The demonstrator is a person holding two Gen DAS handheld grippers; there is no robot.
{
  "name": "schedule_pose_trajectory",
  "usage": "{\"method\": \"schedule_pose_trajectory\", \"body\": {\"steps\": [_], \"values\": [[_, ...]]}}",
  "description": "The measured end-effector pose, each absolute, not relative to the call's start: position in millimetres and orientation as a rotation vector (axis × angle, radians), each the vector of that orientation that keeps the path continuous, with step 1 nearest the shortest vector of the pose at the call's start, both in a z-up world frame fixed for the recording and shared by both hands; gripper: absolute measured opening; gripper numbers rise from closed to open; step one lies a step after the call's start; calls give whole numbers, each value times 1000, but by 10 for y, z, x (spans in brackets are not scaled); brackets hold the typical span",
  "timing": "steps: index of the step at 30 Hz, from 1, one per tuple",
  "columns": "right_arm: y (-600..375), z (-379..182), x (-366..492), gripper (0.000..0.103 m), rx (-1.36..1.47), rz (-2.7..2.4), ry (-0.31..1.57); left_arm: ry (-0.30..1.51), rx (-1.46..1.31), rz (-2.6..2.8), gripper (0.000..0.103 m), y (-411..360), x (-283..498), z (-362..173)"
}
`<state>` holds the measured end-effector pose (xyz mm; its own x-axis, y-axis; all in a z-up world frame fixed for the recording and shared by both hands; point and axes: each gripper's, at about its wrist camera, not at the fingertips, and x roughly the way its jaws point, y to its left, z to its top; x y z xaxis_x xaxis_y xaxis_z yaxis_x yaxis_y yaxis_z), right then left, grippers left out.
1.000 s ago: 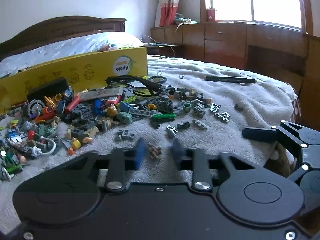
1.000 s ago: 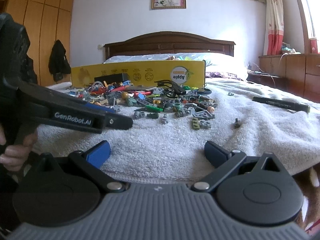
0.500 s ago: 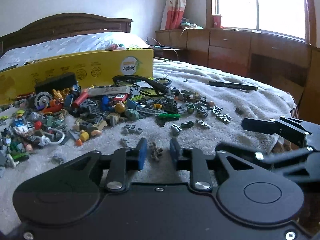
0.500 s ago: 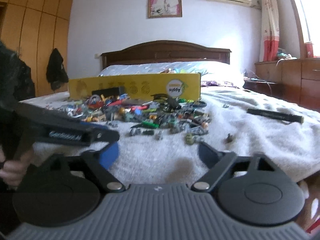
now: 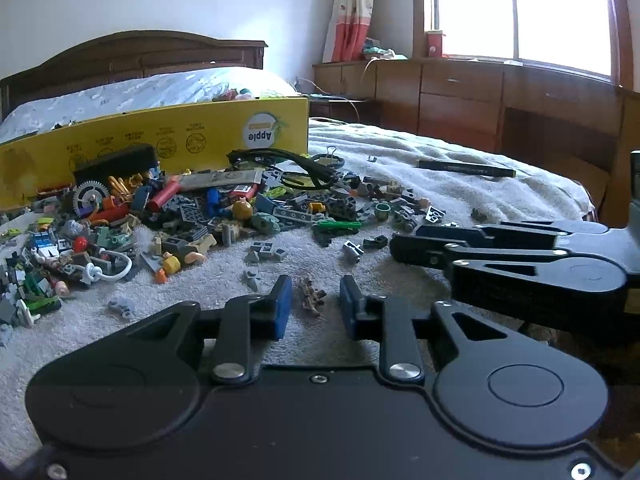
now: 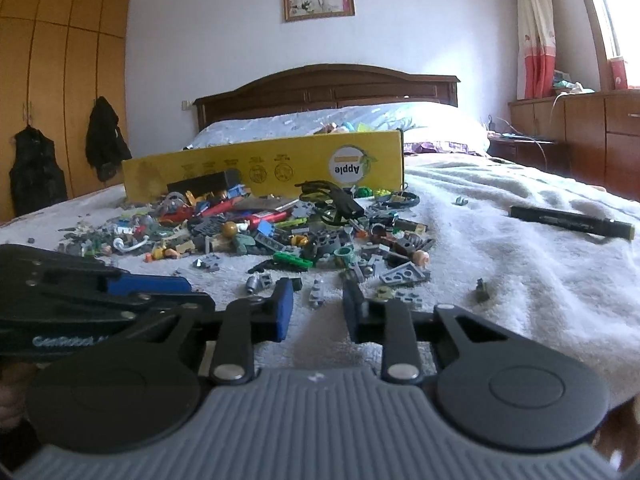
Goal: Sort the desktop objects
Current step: 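Close the left tool on a small grey brick while the right tool grasps a grey piece, then carry both held pieces up and over into the yellow box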
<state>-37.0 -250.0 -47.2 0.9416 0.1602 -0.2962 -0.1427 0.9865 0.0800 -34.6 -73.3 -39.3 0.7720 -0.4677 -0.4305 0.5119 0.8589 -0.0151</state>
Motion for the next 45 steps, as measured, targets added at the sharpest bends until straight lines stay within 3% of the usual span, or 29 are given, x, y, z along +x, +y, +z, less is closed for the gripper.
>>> {"method": "schedule_pose_trajectory", "body": {"steps": [8, 16, 20, 30, 45], "values": [[-2403, -520, -396, 9, 9, 142, 302, 423, 99, -517, 20, -755, -367, -413], [-2399, -489, -412, 13, 45, 134, 324, 415, 102, -502, 21, -778, -395, -424], [-2373, -500, -350, 13, 54, 123, 343, 421, 110, -495, 13, -790, -374, -367], [-2251, -422, -225, 11, 36, 57, 420, 431, 117, -474, 7, -790, -378, -320], [-2231, -224, -228, 8, 32, 53, 440, 388, 53, -406, 5, -480, -499, -49]]}}
